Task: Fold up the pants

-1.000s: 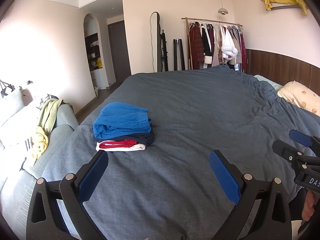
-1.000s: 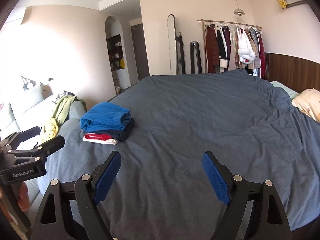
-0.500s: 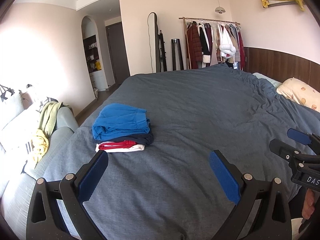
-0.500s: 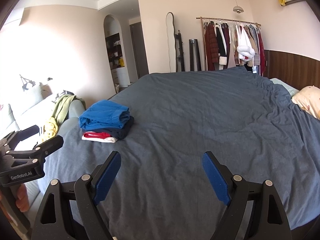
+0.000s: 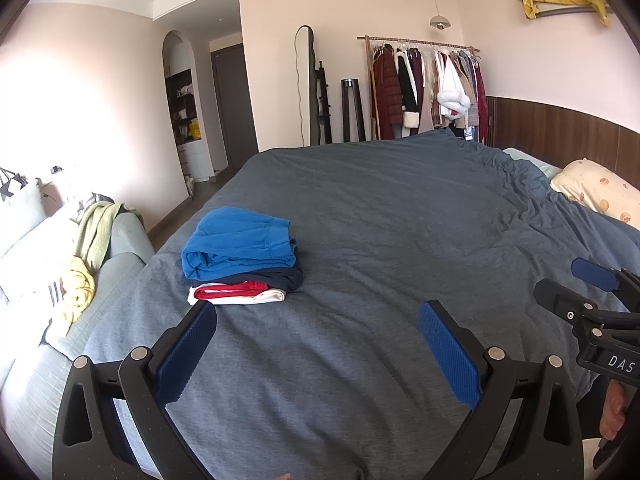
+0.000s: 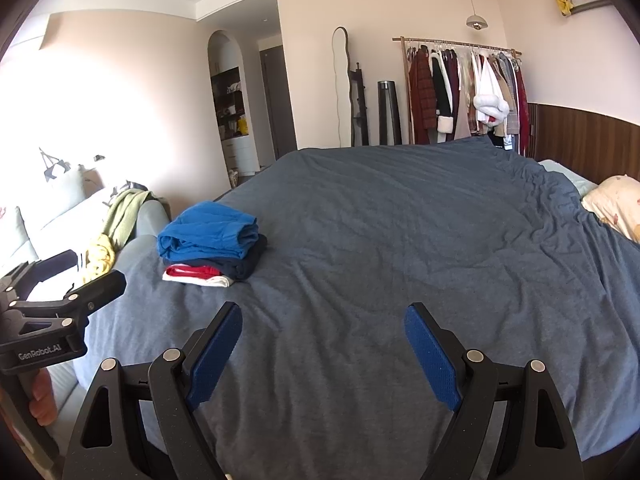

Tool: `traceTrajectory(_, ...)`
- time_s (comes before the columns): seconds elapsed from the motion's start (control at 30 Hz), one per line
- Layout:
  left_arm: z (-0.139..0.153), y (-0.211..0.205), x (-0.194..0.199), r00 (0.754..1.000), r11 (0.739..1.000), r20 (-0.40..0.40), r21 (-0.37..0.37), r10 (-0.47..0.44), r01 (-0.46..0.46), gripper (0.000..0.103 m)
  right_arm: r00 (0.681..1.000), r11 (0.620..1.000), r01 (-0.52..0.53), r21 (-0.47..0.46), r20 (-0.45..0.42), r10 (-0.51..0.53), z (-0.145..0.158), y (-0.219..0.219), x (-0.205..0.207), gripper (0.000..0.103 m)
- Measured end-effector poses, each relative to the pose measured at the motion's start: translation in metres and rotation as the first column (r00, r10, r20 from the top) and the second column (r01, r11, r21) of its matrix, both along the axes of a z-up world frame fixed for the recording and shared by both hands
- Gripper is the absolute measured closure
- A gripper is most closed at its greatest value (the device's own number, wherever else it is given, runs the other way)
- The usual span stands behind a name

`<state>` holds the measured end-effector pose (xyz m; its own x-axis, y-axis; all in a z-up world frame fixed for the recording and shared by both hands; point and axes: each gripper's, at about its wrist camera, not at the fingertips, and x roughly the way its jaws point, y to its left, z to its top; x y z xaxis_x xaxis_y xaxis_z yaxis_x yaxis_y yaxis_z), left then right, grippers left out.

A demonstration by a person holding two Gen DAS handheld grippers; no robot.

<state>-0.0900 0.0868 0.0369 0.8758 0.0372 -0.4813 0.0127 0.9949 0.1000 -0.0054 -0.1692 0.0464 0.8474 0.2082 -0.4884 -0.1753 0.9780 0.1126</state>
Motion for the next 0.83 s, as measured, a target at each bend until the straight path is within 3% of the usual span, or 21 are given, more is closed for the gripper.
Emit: traceTrajectory(0.83,-0.0014,-0.0002,0.0006,1.0,1.0,0.014,0.01,0.008,-0.008,0.0,1.0,1.0,0.001,-0.002,-0.01,-0.001,-0.0043,-0.0038,-0.0002,0.019)
